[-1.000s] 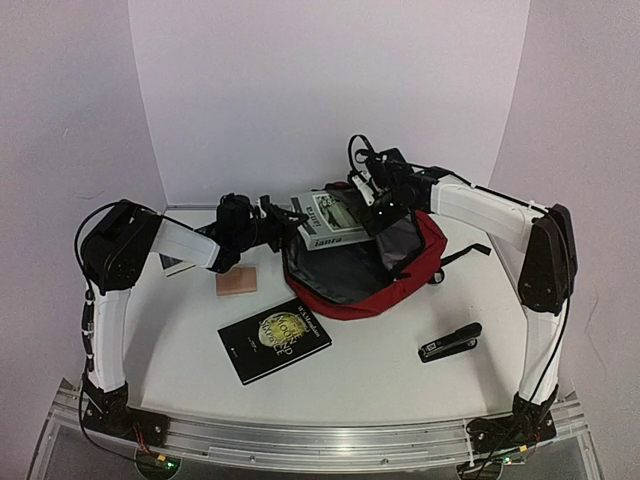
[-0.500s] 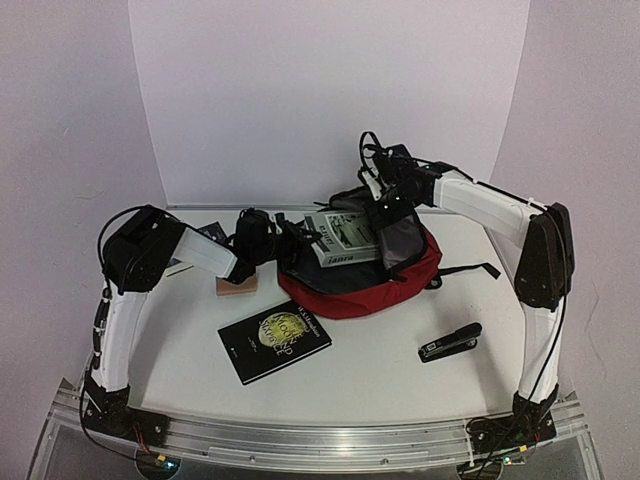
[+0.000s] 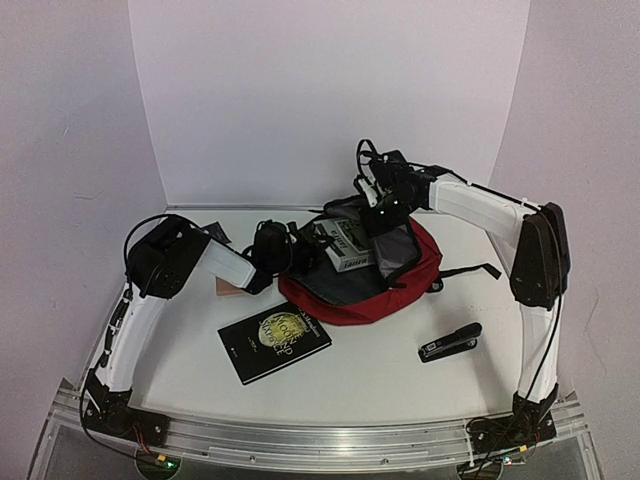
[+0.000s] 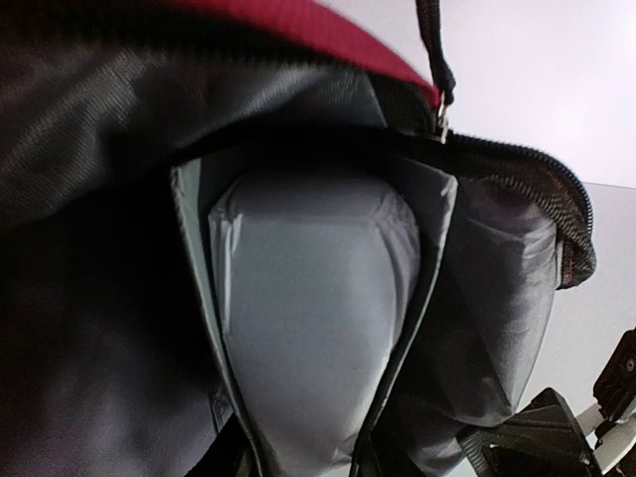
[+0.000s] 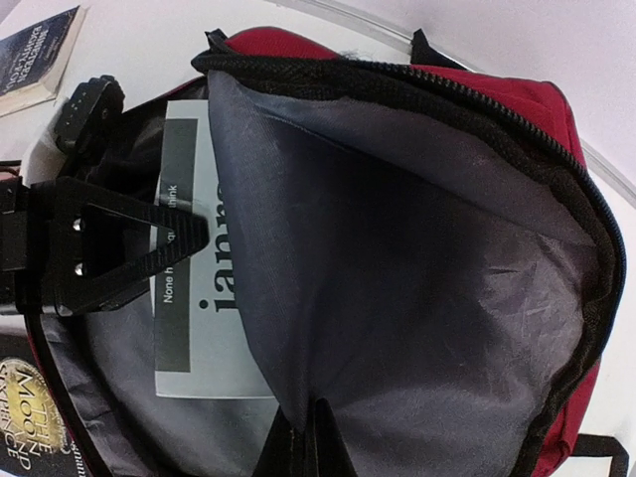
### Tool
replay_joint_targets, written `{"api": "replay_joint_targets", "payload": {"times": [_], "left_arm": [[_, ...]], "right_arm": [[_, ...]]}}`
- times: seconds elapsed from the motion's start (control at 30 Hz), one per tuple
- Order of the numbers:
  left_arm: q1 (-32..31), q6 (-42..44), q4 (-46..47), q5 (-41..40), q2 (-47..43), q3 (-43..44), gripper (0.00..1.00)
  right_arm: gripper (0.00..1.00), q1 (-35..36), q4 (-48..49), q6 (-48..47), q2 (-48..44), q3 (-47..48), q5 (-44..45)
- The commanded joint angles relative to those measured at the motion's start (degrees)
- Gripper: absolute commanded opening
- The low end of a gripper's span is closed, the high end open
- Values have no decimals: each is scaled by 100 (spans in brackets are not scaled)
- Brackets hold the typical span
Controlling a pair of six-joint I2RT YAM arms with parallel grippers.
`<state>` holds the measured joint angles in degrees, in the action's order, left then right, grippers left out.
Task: Pack the student bag
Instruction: Place the book in the student bag.
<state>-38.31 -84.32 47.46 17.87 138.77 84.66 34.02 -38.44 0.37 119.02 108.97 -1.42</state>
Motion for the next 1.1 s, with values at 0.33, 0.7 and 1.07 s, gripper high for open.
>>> {"api": "replay_joint_targets", "payload": {"times": [0.33, 0.7, 1.07], "left_arm": [[-447, 12, -406, -121, 156, 629, 39], [-448, 1135, -1972, -482, -1218, -22, 100], [-413, 2271, -4165, -772, -2484, -39, 100]], "right_arm": [[0, 34, 50, 195, 172, 278, -152], [0, -76, 44, 7, 165, 74, 122], [0, -289, 76, -296, 159, -261, 107]]}}
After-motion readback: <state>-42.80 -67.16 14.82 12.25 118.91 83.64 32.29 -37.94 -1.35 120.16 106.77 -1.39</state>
